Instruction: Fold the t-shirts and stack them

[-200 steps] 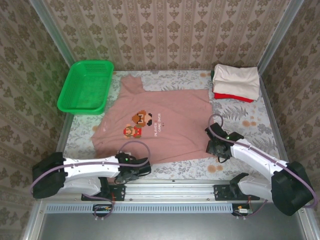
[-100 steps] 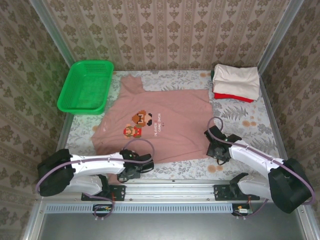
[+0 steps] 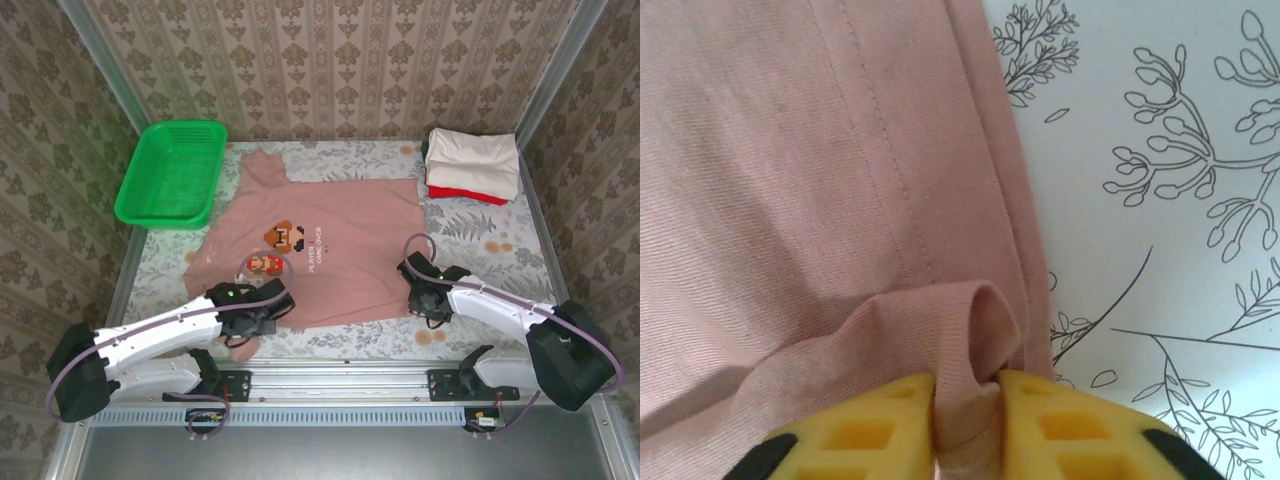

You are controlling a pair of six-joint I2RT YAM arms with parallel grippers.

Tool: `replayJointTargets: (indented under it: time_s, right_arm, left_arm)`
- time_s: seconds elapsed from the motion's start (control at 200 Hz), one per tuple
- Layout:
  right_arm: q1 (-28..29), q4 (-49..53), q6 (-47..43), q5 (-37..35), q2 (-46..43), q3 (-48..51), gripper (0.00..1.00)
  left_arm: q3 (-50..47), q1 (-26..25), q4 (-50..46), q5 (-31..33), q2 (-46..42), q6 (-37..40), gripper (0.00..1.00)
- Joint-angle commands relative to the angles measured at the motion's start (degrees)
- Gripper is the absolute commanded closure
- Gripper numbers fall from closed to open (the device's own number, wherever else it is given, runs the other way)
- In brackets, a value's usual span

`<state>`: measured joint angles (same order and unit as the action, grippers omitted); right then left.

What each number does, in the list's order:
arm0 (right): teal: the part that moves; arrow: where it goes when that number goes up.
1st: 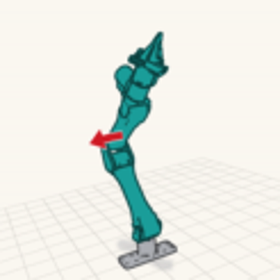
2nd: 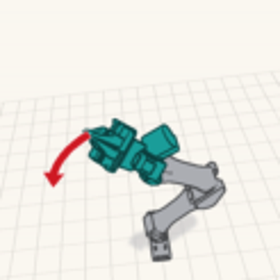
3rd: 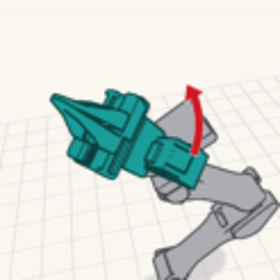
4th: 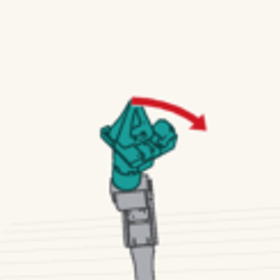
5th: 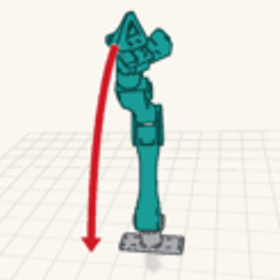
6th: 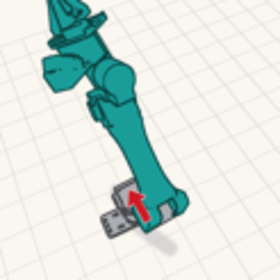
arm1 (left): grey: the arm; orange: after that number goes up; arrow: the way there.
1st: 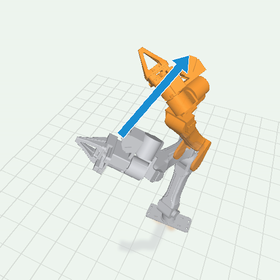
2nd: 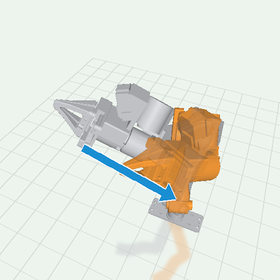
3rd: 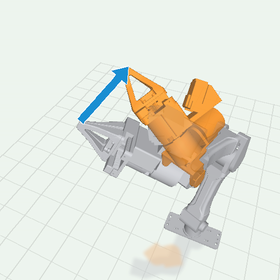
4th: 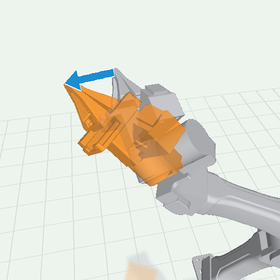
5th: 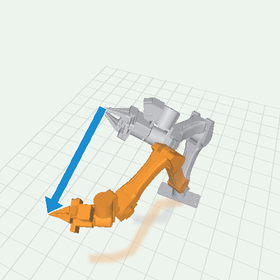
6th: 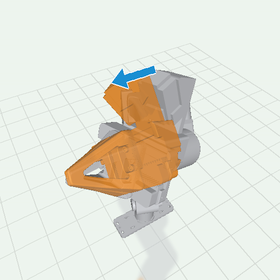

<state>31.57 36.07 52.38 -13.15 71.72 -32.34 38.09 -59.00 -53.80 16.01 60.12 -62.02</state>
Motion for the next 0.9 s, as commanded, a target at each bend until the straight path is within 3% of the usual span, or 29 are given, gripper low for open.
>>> replayJointTargets:
  time_s: [0.0,0.105,0.255,0.365,0.505,0.635,0.7,0.895]
  right_arm:
    - [0.42,1.52,0.52,-1.19,0.2,-1.39,0.87]
    - [0.42,4.84,0.26,-2.56,-2.03,-2.57,1.0]
    - [0.09,9.66,-1.19,-5.29,-8.11,-5.71,1.0]
    - [-1.57,9.86,-4.26,-5.94,-7.77,-9.72,1.0]
    - [-5.84,7.13,-9.3,-4.58,-1.09,-16.18,1.0]
    - [-10.71,3.01,-13.44,-1.47,7.48,-22.51,1.0]
    - [-12.63,2.54,-15.27,-0.65,14.15,-26.63,1.0]
    - [-15.94,2.46,-19.07,1.97,27.71,-37.21,1.0]
  left_arm:
    - [2.92,3.55,-3.91,2.36,-1.47,7.21,1.0]
    - [5.5,7.39,-4.78,2.08,-1.33,12.2,1.0]
    - [9.16,12.95,-3.04,1.1,0.9,19.09,0.97]
    - [12.28,17.97,1.8,-1.88,5.45,25.88,0.96]
    - [17.6,26.0,9.01,-8.16,16.46,34.49,0.96]
    - [24.72,33.98,13.65,-12.91,28.91,37.8,0.88]
    - [28.25,37.9,15.51,-16.93,33.98,38.53,0.92]
    - [41.2,40.89,11.84,-17.55,46.47,41.64,0.9]
